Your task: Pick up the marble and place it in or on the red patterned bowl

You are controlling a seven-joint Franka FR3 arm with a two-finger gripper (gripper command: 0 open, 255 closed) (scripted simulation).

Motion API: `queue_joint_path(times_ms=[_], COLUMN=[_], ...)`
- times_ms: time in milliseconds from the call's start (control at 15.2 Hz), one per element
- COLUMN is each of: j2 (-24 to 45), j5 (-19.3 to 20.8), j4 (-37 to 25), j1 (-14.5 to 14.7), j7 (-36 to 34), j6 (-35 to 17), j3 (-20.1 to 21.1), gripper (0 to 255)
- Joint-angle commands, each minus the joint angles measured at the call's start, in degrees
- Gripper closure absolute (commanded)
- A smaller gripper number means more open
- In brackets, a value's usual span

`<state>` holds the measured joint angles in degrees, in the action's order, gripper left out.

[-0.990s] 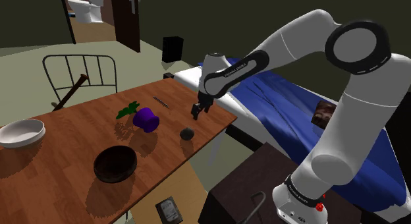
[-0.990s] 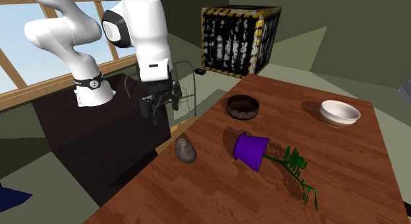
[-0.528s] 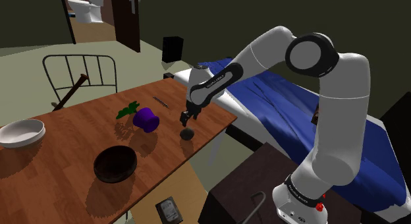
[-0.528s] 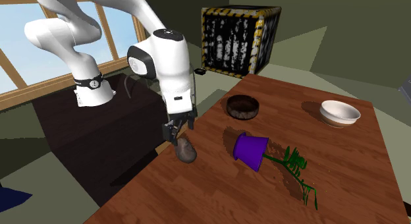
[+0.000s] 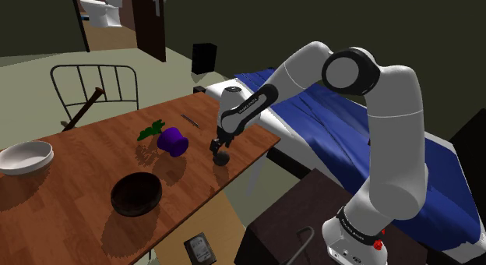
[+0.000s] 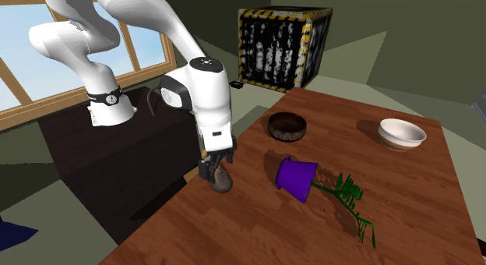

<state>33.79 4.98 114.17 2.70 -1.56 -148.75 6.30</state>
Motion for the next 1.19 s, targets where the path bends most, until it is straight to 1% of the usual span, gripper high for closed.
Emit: queue_joint_path(times_ms=[0,462,528,1122], j2=[0.92,0.91,0.91,0.92], j5=[0.13,0.13,0.13,0.13], j4=[-0.20,-0.20,-0.20,-0.21], j1=[0.11,0.10,0.10,0.11], j7=[-0.09,-0.08,-0.08,-0.09], j6=[-0.75,-0.73,-0.73,-0.74], j3=[-0.12,-0.12,-0.12,-0.12], gripper=[0,0,255,255])
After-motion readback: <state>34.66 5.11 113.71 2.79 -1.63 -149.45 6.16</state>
